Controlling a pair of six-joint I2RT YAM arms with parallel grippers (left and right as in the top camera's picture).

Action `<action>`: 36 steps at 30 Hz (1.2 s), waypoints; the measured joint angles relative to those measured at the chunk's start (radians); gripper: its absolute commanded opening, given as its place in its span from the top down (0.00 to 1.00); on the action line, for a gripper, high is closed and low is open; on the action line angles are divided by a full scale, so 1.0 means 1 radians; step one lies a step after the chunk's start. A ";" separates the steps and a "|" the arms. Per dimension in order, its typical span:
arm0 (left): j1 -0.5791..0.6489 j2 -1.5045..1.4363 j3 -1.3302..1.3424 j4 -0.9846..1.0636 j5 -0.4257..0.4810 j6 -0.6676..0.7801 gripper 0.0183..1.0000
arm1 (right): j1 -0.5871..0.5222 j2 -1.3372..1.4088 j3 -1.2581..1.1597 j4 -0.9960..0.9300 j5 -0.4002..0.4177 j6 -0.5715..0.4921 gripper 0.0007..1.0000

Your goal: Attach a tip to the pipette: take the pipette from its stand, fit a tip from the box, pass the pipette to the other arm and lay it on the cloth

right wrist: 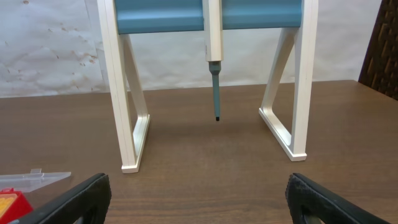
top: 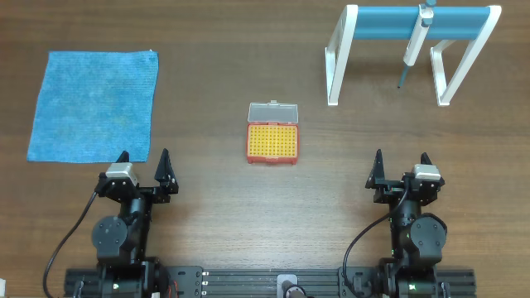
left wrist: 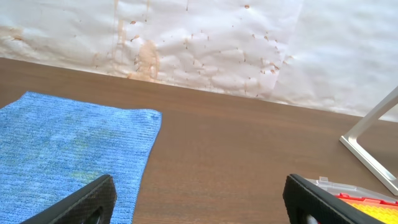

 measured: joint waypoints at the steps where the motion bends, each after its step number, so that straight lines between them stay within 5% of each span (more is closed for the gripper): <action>1: 0.000 0.000 0.000 0.000 0.000 0.000 0.13 | 0.000 0.000 0.000 0.000 0.000 0.000 0.09; 7: -0.026 0.000 0.000 0.000 -0.001 0.000 0.13 | 0.008 0.000 0.000 -0.002 -0.023 -0.081 0.09; 36: -0.026 -0.001 0.000 0.000 -0.001 0.000 0.13 | 0.008 0.109 0.004 0.071 -0.030 -0.090 0.09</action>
